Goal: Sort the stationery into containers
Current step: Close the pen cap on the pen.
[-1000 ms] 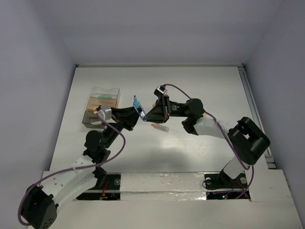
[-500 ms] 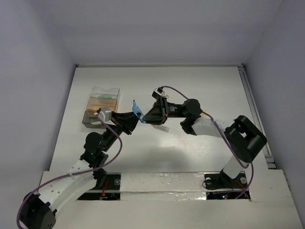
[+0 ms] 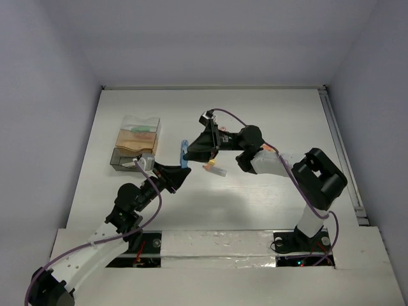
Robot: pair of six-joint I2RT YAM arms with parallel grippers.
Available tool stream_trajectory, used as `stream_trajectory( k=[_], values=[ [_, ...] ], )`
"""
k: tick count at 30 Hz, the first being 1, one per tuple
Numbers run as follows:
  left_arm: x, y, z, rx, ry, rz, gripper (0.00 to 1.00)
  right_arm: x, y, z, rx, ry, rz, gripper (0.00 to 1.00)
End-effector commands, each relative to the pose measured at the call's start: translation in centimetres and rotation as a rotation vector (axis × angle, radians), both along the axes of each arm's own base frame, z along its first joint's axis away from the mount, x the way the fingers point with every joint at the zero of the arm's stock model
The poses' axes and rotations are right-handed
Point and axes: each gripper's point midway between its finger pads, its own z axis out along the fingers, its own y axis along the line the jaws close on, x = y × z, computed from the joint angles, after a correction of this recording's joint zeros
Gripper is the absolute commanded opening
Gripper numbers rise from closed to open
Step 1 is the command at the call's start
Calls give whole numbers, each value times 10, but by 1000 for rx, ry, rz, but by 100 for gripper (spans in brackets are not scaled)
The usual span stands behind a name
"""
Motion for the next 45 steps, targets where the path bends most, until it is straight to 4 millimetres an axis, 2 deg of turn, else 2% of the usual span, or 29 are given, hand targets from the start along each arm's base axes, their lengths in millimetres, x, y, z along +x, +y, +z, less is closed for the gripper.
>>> stream_trajectory(
  k=[1,5,8,9,10,12,13,14,15,16,17,18,19,20,22,24,26,32,38,40,44,45],
  values=[
    [-13,-7,11,-35,-33,-73,0,7,-4,13,22,-89,-24,63],
    [-14,-6,15,-39,-45,-72,0,6,-3,9,-5,-123,-25,63],
    [-14,-7,16,-42,-49,-77,0,2,-9,14,-27,-160,-26,63],
    [-14,-8,17,-46,-46,-83,0,-2,-16,24,-14,-238,-44,63],
    [-15,-8,18,-51,-47,-88,0,-3,-16,19,-57,-231,-43,63],
    [-17,-10,17,-52,-40,-103,0,8,-24,22,-83,-362,-112,61],
    [-17,-10,17,-54,-40,-107,0,3,-29,23,-136,-360,-118,60],
    [-18,-11,19,-60,-42,-111,0,10,-32,25,-148,-500,-170,59],
    [-19,-11,20,-63,-42,-116,0,12,-34,26,-177,-562,-197,55],
    [-20,-11,22,-69,-46,-121,0,18,-40,18,-281,-549,-249,51],
    [-23,-13,22,-72,-46,-136,0,24,-43,15,-317,-674,-295,48],
    [-24,-13,23,-75,-45,-143,0,29,-47,21,-341,-717,-336,44],
    [-25,-14,24,-81,-47,-151,0,35,-51,15,-395,-727,-374,44],
    [-27,-15,26,-89,-40,-164,0,36,-55,20,-402,-774,-403,45],
    [-30,-16,28,-99,-41,-180,0,43,-59,14,-451,-821,-428,63],
    [-34,-18,31,-116,-33,-207,0,47,-58,8,-463,-868,-422,79],
    [-38,-20,34,-126,-33,-230,0,44,-55,5,-444,-882,-382,81],
    [-40,-22,41,-154,-22,-253,0,26,-42,2,-367,-910,-272,81],
    [-42,-26,49,-178,-17,-283,0,26,-31,-2,-334,-951,-254,84],
    [-42,-27,49,-180,-13,-287,0,20,-27,-3,-309,-948,-226,84],
    [-42,-27,51,-187,-9,-286,0,5,-19,-2,-261,-966,-192,78],
    [-42,-27,51,-189,-9,-285,0,1,-17,-2,-253,-966,-183,74]
  ],
)
